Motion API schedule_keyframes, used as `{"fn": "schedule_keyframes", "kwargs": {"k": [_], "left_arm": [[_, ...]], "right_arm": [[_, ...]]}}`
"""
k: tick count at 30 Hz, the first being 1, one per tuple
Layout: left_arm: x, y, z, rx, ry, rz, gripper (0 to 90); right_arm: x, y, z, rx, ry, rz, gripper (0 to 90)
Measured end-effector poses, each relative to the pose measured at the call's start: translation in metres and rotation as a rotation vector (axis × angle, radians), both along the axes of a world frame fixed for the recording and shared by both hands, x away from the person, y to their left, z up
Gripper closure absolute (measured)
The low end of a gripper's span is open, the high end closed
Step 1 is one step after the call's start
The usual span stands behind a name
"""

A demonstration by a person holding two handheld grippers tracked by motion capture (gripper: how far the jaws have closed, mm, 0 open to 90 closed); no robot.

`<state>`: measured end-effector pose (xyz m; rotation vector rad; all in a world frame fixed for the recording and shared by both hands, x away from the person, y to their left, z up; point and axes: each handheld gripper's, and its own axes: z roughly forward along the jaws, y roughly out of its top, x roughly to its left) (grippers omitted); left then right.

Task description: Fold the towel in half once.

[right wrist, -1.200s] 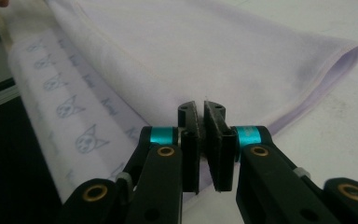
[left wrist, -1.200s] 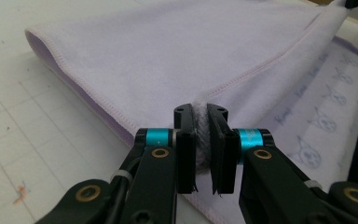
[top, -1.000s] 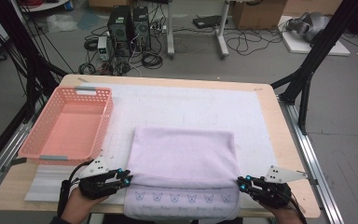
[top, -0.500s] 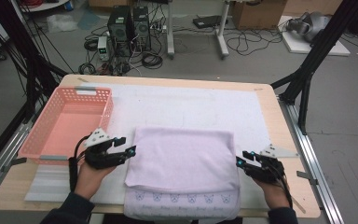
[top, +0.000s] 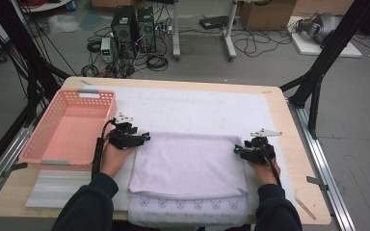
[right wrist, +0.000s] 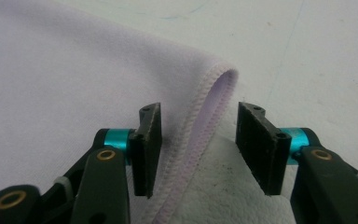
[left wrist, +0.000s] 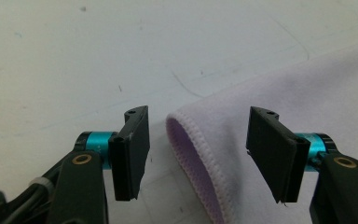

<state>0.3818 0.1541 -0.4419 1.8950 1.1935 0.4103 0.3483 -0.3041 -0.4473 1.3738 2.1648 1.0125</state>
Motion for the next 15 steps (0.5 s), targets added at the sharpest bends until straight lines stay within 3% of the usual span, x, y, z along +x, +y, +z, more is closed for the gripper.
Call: {"fn": "schedule_keyframes", "kwargs": {"k": [3, 6, 8, 9, 10, 13, 15], "left_arm": [[0.0, -0.0042, -0.0057, 0.039, 0.025, -0.023, 43.6], [-0.0025, -0.0052, -0.0067, 0.068, -0.006, -0.012, 49.7], [-0.004, -0.0016, -0.0084, 0.035, -0.009, -0.038, 63.4], [-0.0048, -0.0013, -0.0101, -0.006, -0.002, -0.063, 74.0], [-0.0055, -0.0021, -0.0101, 0.001, -0.006, -0.07, 83.7], [-0.0048, -0.0013, -0.0098, -0.022, 0.014, -0.052, 84.7], [-0.0038, -0.0014, -0.0089, -0.037, 0.005, -0.026, 85.1]], "right_arm": [[-0.0013, 0.0014, 0.0005, 0.018, 0.015, 0.016, 62.9], [-0.0008, 0.0001, -0.0002, 0.042, 0.025, 0.021, 69.0], [-0.0007, -0.0012, -0.0004, 0.066, 0.04, 0.011, 75.8], [-0.0005, -0.0018, -0.0008, 0.092, 0.053, 0.024, 83.0], [-0.0009, -0.0014, -0.001, 0.102, 0.057, 0.015, 83.6], [-0.0016, -0.0007, -0.0007, 0.095, 0.05, 0.02, 85.9], [-0.0019, 0.0012, 0.0004, 0.07, 0.034, 0.019, 86.6]]}}
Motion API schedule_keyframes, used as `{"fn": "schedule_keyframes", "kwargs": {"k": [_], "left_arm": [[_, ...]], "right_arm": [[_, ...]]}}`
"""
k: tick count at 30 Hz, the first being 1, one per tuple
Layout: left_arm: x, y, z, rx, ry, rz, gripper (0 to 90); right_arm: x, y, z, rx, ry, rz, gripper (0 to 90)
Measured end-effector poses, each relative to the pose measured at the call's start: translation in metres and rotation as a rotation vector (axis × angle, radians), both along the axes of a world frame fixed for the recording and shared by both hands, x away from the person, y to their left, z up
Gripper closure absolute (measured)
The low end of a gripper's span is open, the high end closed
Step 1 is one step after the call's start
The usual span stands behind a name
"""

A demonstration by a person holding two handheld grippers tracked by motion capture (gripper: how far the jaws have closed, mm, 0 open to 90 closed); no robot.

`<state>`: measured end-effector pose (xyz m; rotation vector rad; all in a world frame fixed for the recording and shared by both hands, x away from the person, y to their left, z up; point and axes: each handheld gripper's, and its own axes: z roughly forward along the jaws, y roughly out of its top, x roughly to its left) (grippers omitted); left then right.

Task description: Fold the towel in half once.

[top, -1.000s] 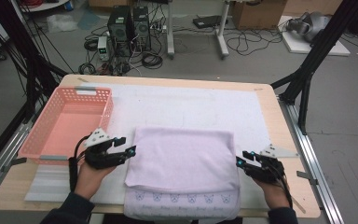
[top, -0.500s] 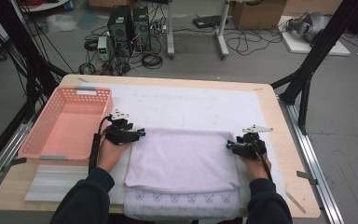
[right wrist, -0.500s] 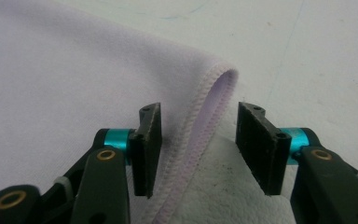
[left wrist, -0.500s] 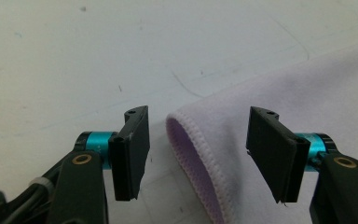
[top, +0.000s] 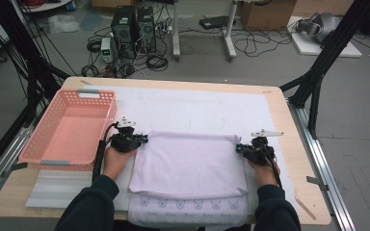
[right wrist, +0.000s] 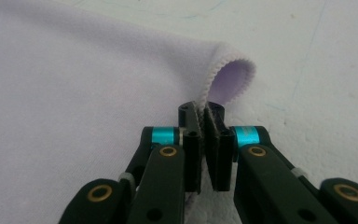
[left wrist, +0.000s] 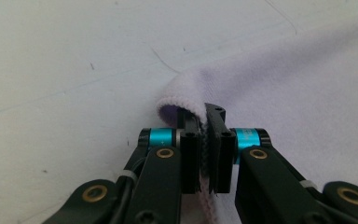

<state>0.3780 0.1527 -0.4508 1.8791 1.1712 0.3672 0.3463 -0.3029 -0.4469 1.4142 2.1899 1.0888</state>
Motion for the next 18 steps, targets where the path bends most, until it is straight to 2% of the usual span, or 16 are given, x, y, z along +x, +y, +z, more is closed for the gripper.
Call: {"fn": "schedule_keyframes", "kwargs": {"k": [2, 5, 6, 7, 10, 12, 13, 15, 18], "left_arm": [[0.002, 0.0, 0.003, -0.01, -0.014, 0.026, 85.4], [0.01, -0.002, 0.009, -0.017, -0.044, 0.053, 85.4], [0.013, -0.001, 0.01, -0.035, -0.046, 0.071, 85.3], [0.017, 0.0, 0.012, -0.038, -0.036, 0.074, 85.3], [0.03, 0.0, 0.016, -0.046, -0.051, 0.093, 85.3], [0.038, -0.001, 0.02, -0.026, -0.065, 0.095, 85.2], [0.04, -0.001, 0.02, -0.025, -0.088, 0.097, 85.2], [0.047, -0.001, 0.021, -0.028, -0.085, 0.101, 85.1], [0.059, 0.0, 0.024, -0.029, -0.101, 0.102, 85.0]], "right_arm": [[0.001, 0.002, 0.001, -0.05, -0.039, 0.004, 86.9], [0.008, 0.002, 0.002, -0.075, -0.074, 0.006, 87.0], [0.011, 0.002, 0.003, -0.076, -0.083, 0.007, 87.0], [0.015, 0.002, 0.003, -0.077, -0.095, 0.006, 87.0], [0.026, 0.002, 0.006, -0.07, -0.109, -0.001, 87.0], [0.036, 0.003, 0.009, -0.07, -0.117, -0.011, 87.0], [0.041, 0.004, 0.01, -0.068, -0.12, -0.016, 86.9], [0.051, 0.004, 0.013, -0.067, -0.129, -0.023, 86.9], [0.065, 0.005, 0.017, -0.072, -0.138, -0.03, 86.8]]}}
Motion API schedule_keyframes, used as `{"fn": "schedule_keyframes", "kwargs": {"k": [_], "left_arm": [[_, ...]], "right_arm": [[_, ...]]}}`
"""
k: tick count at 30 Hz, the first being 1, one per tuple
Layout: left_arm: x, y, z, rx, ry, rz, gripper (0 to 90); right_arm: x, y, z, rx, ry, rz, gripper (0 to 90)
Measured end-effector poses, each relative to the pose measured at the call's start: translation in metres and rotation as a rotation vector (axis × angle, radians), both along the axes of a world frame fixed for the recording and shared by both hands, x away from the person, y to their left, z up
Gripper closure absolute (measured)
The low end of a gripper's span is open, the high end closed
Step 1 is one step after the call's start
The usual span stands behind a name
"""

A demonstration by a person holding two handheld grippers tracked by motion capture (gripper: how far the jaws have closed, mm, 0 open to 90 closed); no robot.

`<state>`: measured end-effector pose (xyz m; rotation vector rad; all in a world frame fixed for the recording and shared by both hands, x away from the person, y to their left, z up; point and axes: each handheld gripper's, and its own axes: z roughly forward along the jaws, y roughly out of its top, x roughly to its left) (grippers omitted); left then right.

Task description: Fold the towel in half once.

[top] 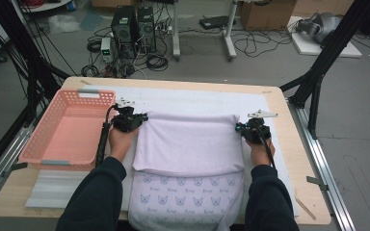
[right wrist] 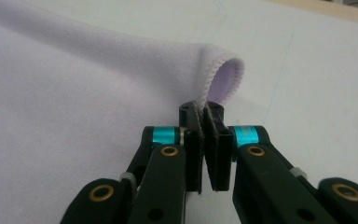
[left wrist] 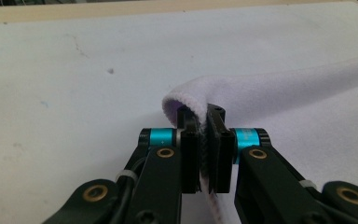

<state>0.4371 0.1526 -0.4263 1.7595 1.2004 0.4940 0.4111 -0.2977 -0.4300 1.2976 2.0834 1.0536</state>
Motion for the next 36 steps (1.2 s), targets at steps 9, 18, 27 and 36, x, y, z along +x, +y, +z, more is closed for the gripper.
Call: {"fn": "schedule_keyframes", "kwargs": {"k": [9, 18, 27, 36], "left_arm": [[0.021, 0.001, 0.011, -0.028, -0.026, 0.01, 85.0], [0.006, -0.007, 0.007, 0.008, 0.013, -0.045, 48.1], [-0.021, -0.014, 0.01, -0.025, -0.005, -0.113, 36.1], [-0.052, -0.017, 0.014, -0.007, -0.033, -0.225, 41.8]], "right_arm": [[0.028, 0.003, 0.006, 0.002, -0.037, -0.043, 86.8], [0.026, 0.013, 0.002, 0.023, -0.006, -0.022, 55.0], [0.005, 0.008, 0.02, 0.063, -0.015, 0.015, 48.5], [-0.025, 0.001, 0.025, 0.092, 0.043, 0.087, 43.4]]}}
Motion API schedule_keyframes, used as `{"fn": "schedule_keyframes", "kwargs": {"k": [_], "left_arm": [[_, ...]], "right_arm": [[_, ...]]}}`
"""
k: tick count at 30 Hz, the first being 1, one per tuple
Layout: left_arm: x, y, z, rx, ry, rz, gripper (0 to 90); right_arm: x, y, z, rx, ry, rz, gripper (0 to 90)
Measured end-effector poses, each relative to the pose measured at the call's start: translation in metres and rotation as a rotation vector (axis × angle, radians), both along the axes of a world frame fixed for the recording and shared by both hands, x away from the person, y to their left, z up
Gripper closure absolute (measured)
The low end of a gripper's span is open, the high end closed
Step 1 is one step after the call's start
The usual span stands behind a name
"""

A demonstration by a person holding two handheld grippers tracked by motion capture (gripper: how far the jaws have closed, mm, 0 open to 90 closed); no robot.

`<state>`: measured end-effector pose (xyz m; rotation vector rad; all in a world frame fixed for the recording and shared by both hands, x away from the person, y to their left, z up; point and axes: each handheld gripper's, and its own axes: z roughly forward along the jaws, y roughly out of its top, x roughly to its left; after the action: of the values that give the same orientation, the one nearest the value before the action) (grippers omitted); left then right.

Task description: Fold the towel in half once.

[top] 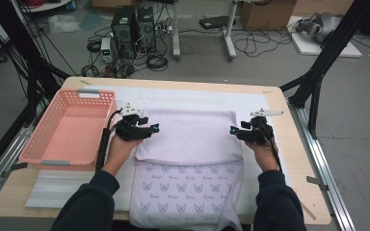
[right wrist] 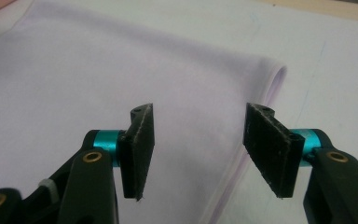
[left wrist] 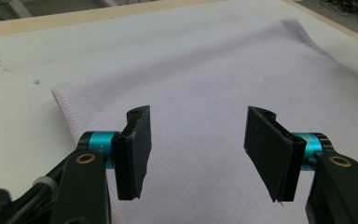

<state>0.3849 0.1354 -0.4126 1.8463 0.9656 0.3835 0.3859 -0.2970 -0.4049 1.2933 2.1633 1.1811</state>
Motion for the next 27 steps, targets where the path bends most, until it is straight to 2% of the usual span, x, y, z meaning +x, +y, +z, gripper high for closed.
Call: {"fn": "schedule_keyframes", "kwargs": {"k": [3, 7, 10, 14, 17, 20, 22, 26, 27], "left_arm": [[-0.013, 0.001, 0.0, 0.01, 0.001, -0.038, 42.7], [-0.031, 0.005, -0.003, -0.004, -0.004, -0.056, 42.7], [-0.043, 0.007, -0.006, 0.001, -0.012, -0.071, 42.4], [-0.055, 0.011, -0.01, 0.002, -0.012, -0.079, 42.0], [-0.066, 0.015, -0.016, -0.012, -0.009, -0.093, 42.5], [-0.077, 0.02, -0.024, -0.011, -0.001, -0.097, 43.0], [-0.081, 0.022, -0.028, -0.007, 0.009, -0.095, 43.8], [-0.084, 0.021, -0.029, -0.001, 0.004, -0.097, 45.1], [-0.085, 0.019, -0.03, 0.011, -0.001, -0.103, 46.4]], "right_arm": [[-0.016, -0.004, 0.001, 0.018, -0.01, 0.019, 45.0], [-0.038, -0.008, -0.002, 0.024, -0.004, 0.052, 45.9], [-0.057, -0.01, -0.005, 0.007, -0.005, 0.066, 45.4], [-0.077, -0.013, -0.013, -0.073, 0.013, 0.055, 44.1], [-0.091, -0.016, -0.02, -0.069, 0.005, 0.055, 44.2], [-0.104, -0.016, -0.026, -0.069, 0.017, 0.059, 44.3], [-0.112, -0.015, -0.028, -0.056, 0.024, 0.065, 44.2], [-0.116, -0.006, -0.031, -0.094, 0.027, 0.087, 44.0], [-0.116, -0.003, -0.033, -0.11, 0.034, 0.091, 44.0]]}}
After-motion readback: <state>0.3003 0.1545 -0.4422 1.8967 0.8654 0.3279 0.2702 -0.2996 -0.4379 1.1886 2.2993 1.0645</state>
